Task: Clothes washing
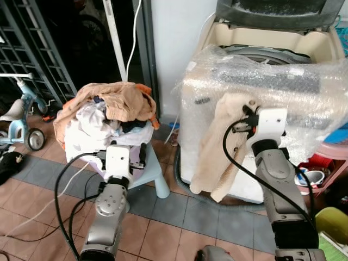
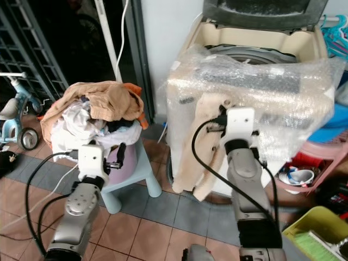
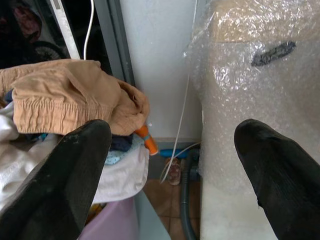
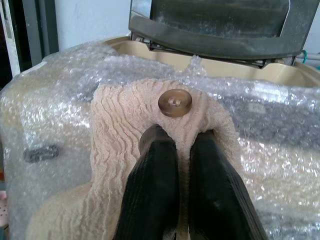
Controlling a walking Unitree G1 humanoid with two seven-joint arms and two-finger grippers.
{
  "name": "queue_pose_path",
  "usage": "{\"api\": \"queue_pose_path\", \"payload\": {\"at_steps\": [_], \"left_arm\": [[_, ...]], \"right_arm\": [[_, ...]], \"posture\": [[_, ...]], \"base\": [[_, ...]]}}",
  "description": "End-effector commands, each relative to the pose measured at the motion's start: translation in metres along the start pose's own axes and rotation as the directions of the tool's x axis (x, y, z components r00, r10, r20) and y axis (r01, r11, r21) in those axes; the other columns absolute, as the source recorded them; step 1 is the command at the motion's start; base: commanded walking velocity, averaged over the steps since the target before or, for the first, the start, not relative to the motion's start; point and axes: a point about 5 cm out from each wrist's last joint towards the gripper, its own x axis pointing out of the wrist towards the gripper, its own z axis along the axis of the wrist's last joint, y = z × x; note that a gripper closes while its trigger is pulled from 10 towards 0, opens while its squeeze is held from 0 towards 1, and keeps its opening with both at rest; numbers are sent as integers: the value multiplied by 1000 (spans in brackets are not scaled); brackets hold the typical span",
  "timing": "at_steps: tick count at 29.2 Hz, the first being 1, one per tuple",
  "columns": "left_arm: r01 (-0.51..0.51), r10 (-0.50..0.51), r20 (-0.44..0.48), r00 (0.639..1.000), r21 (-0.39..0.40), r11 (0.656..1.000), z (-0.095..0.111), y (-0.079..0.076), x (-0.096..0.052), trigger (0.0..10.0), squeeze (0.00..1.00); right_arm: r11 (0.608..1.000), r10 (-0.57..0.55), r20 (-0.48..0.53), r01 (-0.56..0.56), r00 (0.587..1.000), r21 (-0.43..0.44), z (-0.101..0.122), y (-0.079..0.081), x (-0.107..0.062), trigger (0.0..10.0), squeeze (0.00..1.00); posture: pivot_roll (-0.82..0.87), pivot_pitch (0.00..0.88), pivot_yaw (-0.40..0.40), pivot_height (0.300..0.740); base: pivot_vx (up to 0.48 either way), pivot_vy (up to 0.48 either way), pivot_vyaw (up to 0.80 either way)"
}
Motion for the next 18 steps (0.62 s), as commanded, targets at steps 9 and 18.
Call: {"api": "queue_pose_path", "payload": {"at_steps": [9, 18], "left_arm": [[-56, 56, -26, 998, 18, 998, -5, 12, -2, 10000, 0], [-122, 120, -59, 991, -30, 992, -7, 24, -2, 10000, 0]], "right_arm": [[996, 93, 109, -94, 990, 8, 21, 14, 8, 10000, 0], [935, 350, 245, -322, 904, -150, 56, 31, 23, 10000, 0]], "posture": [[-63, 0, 54, 740], [-63, 0, 55, 740]], "base": [[28, 0, -720], [0, 0, -51]]}}
